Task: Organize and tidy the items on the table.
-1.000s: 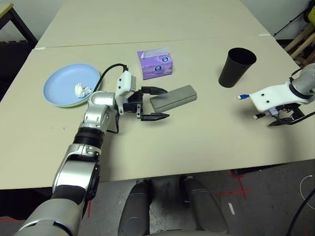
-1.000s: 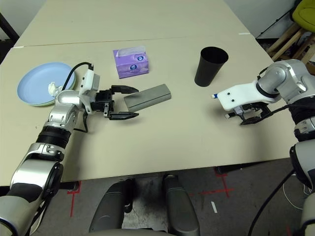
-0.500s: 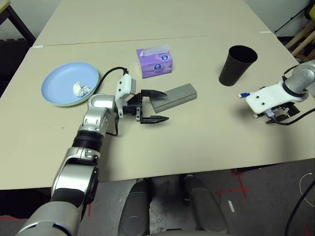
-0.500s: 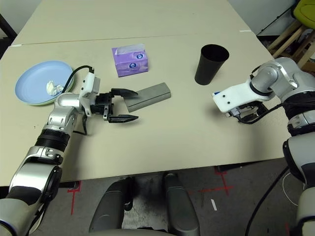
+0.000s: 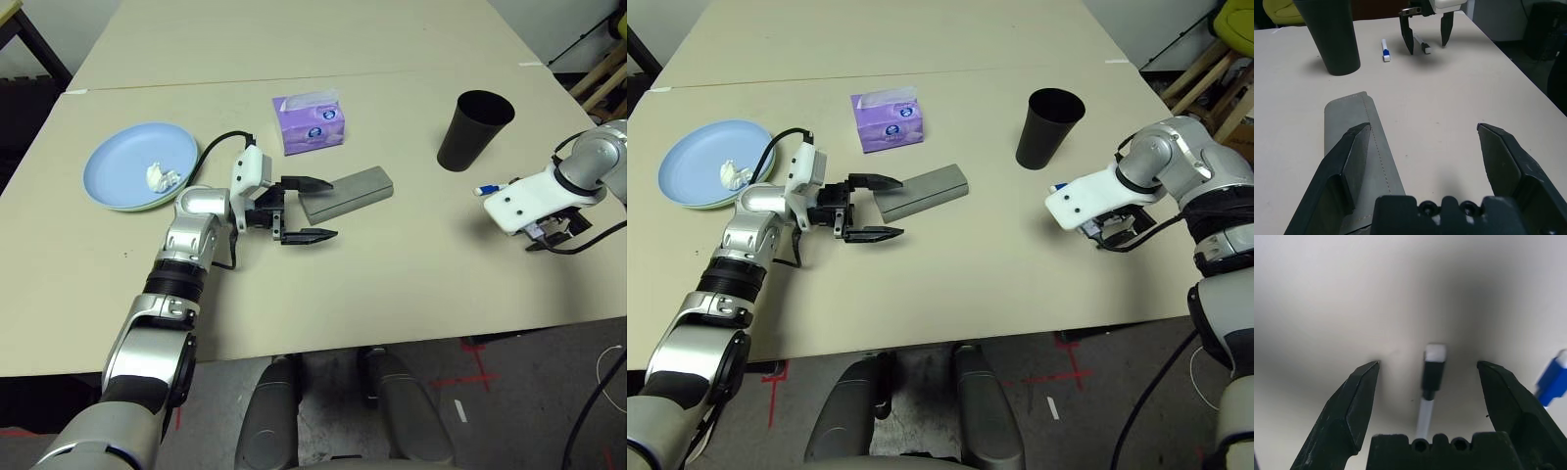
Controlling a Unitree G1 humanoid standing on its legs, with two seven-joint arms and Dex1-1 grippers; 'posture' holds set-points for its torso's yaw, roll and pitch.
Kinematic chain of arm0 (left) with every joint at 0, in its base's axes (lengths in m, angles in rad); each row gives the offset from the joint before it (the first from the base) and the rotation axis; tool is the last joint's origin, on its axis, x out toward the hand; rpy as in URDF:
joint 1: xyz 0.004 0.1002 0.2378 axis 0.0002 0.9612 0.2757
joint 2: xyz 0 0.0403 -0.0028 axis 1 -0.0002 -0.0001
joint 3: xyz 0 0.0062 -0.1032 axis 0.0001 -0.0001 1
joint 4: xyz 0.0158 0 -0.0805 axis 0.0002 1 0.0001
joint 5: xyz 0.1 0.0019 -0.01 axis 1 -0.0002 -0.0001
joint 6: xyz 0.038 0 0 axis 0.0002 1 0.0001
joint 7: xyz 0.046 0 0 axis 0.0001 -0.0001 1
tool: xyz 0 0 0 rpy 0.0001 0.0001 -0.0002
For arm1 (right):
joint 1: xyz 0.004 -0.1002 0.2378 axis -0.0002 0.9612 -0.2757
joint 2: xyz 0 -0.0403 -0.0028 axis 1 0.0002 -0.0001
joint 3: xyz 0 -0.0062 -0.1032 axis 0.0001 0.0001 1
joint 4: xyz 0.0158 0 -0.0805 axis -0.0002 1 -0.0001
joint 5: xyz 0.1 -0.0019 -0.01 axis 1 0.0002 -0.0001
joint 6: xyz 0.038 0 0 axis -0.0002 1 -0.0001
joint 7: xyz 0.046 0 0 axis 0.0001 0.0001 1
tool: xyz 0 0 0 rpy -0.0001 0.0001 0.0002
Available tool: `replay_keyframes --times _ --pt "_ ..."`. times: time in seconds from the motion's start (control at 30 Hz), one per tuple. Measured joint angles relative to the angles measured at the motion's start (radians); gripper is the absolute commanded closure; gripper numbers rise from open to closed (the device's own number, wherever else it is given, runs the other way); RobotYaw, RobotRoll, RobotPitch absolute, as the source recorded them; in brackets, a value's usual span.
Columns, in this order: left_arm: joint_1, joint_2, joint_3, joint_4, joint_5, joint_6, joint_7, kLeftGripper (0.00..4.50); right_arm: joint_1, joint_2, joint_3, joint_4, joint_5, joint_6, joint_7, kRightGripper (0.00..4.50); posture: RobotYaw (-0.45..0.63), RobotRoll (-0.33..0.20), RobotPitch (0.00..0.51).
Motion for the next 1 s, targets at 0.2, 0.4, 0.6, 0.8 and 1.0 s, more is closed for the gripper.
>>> replay_keyframes --times 0.2,0.4,0.6,0.8,1.0 --pt "0.000 0.001 0.000 0.000 0.000 0.000 0.000 0.07 0.000 -0.001 0.000 0.003 -0.005 0.001 -0.016 0.00 0.06 0.000 0.254" --pt "0.000 0.001 0.000 0.000 0.000 0.000 0.000 0.02 0.000 -0.001 0.000 0.004 -0.012 0.001 -0.026 0.18 0.06 0.000 0.254" --pt "0.000 0.004 0.000 0.000 0.000 0.000 -0.002 0.00 0.001 -0.001 0.000 0.003 -0.011 0.013 -0.031 2.09 0.07 0.000 0.245" --pt "0.000 0.007 -0.001 0.000 0.000 -0.002 -0.002 0.00 0.001 0.006 0.000 -0.013 0.001 0.027 0.005 4.07 0.07 0.000 0.237" --pt "-0.003 0.008 -0.001 0.003 0.000 -0.008 -0.003 0.00 0.001 -0.013 0.033 -0.095 0.176 0.125 0.082 4.07 0.05 0.000 0.220"
